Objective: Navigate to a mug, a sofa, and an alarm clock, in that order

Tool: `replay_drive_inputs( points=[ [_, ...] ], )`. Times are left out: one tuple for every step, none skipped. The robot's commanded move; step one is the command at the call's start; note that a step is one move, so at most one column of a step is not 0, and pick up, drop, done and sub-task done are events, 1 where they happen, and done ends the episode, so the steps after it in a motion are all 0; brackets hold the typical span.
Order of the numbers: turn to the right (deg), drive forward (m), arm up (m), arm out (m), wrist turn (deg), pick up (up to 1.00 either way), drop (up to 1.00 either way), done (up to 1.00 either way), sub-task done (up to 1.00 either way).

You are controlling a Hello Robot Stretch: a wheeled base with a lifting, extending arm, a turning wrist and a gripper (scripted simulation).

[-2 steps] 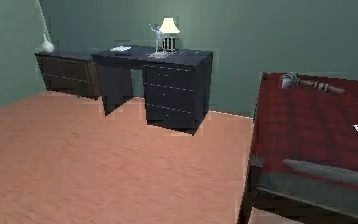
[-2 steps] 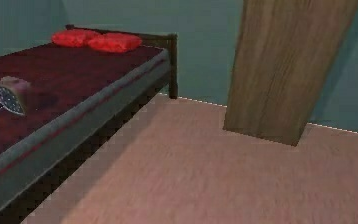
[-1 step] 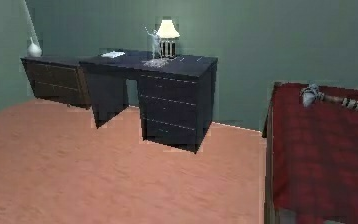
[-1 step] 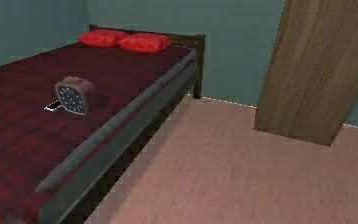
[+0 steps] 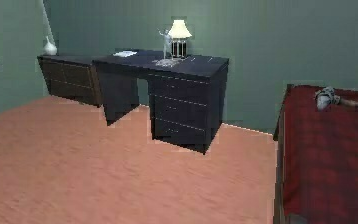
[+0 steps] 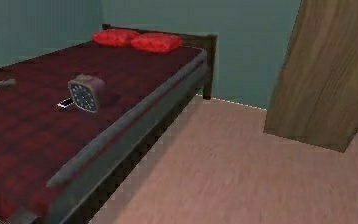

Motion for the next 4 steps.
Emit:
replay_drive_inputs(
  points=[
    [0.0, 0.5, 0.0, 0.0, 0.0, 0.0, 0.0, 0.0, 0.0],
    [-45.0, 0.0, 0.0, 0.0, 0.0, 0.0, 0.0, 0.0, 0.0],
    [-24.0, 0.0, 0.0, 0.0, 0.0, 0.0, 0.0, 0.0, 0.0],
    [0.0, 1.0, 0.0, 0.0, 0.0, 0.0, 0.0, 0.0, 0.0]
  ],
)
